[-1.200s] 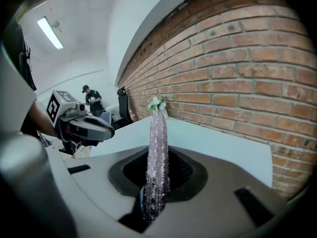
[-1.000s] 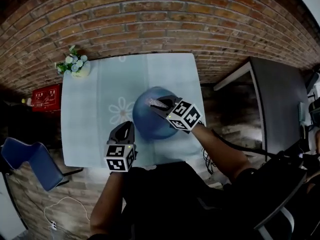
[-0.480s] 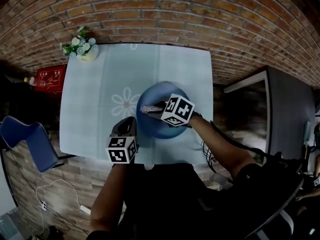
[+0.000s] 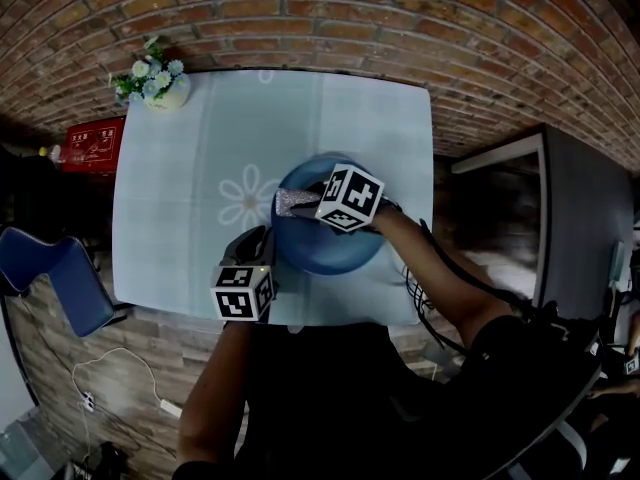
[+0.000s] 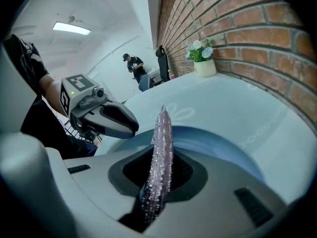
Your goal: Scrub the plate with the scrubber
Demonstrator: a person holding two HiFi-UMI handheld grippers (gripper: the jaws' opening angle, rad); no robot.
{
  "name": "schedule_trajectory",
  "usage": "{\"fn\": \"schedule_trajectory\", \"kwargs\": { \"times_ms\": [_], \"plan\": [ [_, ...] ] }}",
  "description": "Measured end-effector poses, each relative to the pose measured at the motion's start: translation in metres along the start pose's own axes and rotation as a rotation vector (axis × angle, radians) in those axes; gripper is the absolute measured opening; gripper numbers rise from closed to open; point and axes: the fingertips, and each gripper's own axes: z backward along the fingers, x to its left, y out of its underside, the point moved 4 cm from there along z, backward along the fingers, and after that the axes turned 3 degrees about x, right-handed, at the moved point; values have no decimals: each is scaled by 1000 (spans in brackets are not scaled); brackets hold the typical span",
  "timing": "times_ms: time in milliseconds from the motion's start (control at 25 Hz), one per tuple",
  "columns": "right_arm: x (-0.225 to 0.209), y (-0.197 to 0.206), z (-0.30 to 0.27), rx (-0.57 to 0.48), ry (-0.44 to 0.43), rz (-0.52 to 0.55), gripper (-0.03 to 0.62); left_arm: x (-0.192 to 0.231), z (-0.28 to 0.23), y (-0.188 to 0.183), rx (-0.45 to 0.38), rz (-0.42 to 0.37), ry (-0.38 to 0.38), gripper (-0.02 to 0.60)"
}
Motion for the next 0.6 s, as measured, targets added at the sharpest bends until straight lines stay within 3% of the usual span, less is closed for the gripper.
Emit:
{"fn": "schedule_trajectory", "kwargs": {
  "times_ms": [320,600],
  "plan": [
    [-11,-5,-4,31,59,27,64,-4,-1,-5,-16,-34,38,52],
    [-21,-5,-4,11,116,-26,67,-5,-11,0,44,-50,51,64]
  ]
}}
